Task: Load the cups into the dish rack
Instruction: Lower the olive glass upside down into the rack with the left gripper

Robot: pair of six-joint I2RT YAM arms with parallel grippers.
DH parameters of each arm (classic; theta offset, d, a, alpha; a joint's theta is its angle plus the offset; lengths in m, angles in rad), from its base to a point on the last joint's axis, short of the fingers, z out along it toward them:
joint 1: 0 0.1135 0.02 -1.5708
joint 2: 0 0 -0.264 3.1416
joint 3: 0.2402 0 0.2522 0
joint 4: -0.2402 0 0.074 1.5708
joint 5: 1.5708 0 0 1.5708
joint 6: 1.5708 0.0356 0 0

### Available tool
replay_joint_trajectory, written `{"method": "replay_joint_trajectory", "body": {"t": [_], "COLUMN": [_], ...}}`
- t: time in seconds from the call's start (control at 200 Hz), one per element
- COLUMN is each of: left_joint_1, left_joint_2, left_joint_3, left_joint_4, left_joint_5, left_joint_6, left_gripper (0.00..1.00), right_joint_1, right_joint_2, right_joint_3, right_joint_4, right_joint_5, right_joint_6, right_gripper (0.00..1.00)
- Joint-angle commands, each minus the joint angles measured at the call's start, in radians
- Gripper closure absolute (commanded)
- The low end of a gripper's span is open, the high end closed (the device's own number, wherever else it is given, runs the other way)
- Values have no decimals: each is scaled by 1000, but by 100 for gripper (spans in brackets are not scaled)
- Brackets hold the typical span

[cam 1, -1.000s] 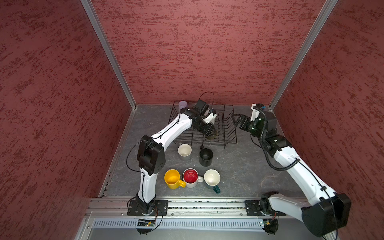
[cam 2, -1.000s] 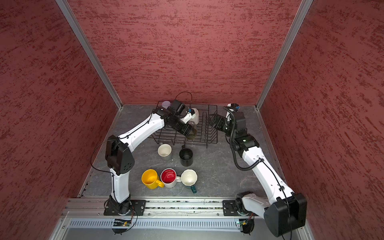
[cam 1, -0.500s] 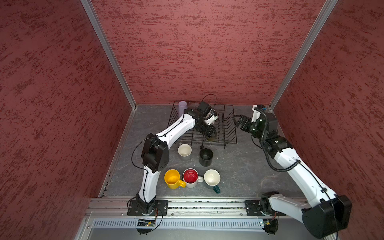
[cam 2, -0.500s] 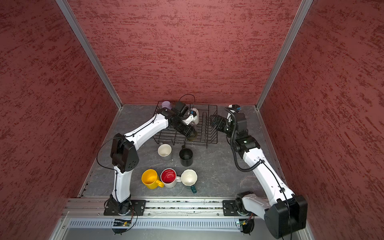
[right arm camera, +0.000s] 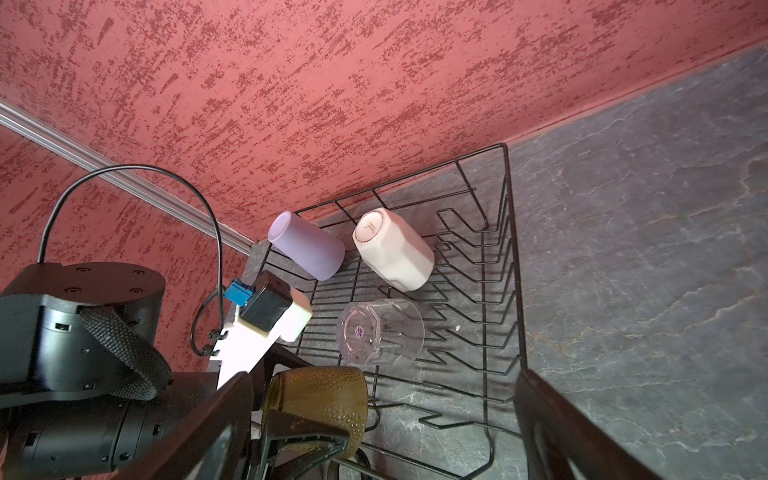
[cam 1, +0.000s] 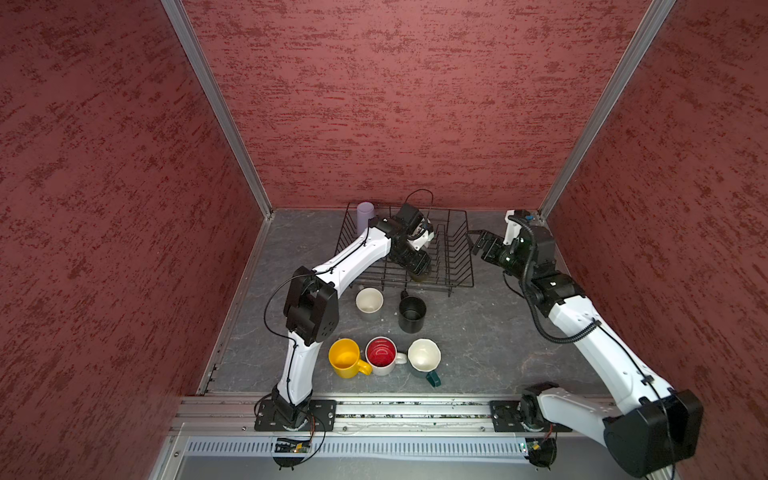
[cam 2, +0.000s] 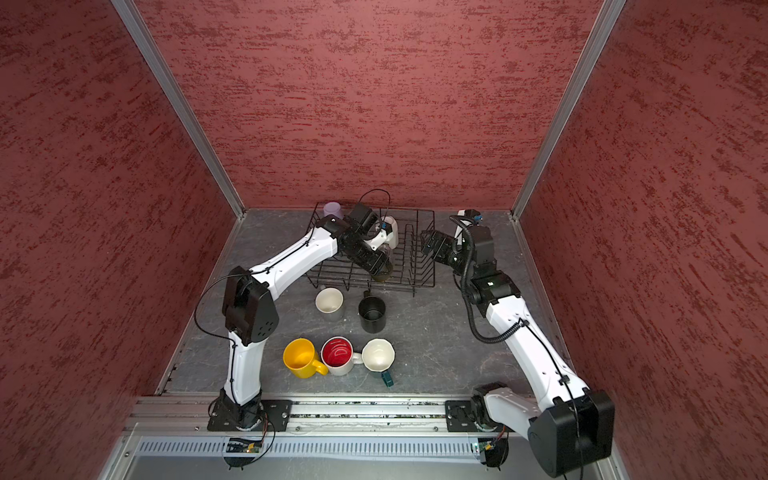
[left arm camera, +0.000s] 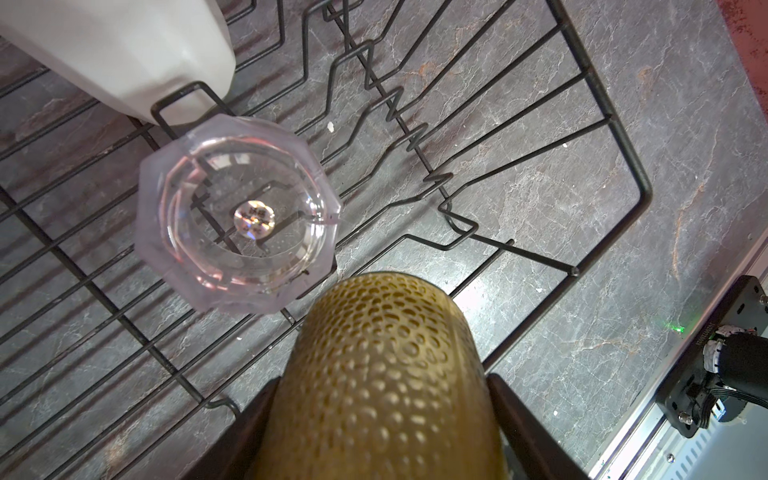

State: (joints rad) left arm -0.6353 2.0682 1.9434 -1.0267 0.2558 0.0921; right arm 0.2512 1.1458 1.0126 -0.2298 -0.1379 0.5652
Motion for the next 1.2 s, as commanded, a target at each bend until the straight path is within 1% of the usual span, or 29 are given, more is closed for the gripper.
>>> {"method": "replay_joint_trajectory", "body": {"t": [0.0, 0.361, 0.927, 0.952, 1.012, 1.057, 1.192], "left_joint_1": [-21, -25, -44, -46, -46, -45, -46], "left_joint_2": [-37, -10, 70, 73, 78, 84, 96], "left_joint_3": [-8, -18, -4, -3, -3, -3, 1], "left_joint_4": [-72, -72, -46, -43, -38, -37, -39], "left_joint_5": [20, 6, -69, -70, -70, -66, -67], "left_joint_6": [25, 23, 0, -2, -8, -9, -13], "left_gripper": [100, 100, 100, 98, 89, 85, 61], "right_joint_1": [-8, -10, -18, -19, -21, -20, -21], "right_joint_2": [-18, -17, -18, -19, -20, -20, -23], "right_joint_3": [-9, -8, -27, -29, -31, -31, -33], "right_joint_4": [25, 25, 32, 32, 32, 33, 31], "right_joint_5": [-11, -17, -15, -15, -15, -15, -17], "right_joint_6": [11, 13, 11, 10, 12, 11, 11], "right_gripper": [1, 1, 1, 1, 1, 1, 1]}}
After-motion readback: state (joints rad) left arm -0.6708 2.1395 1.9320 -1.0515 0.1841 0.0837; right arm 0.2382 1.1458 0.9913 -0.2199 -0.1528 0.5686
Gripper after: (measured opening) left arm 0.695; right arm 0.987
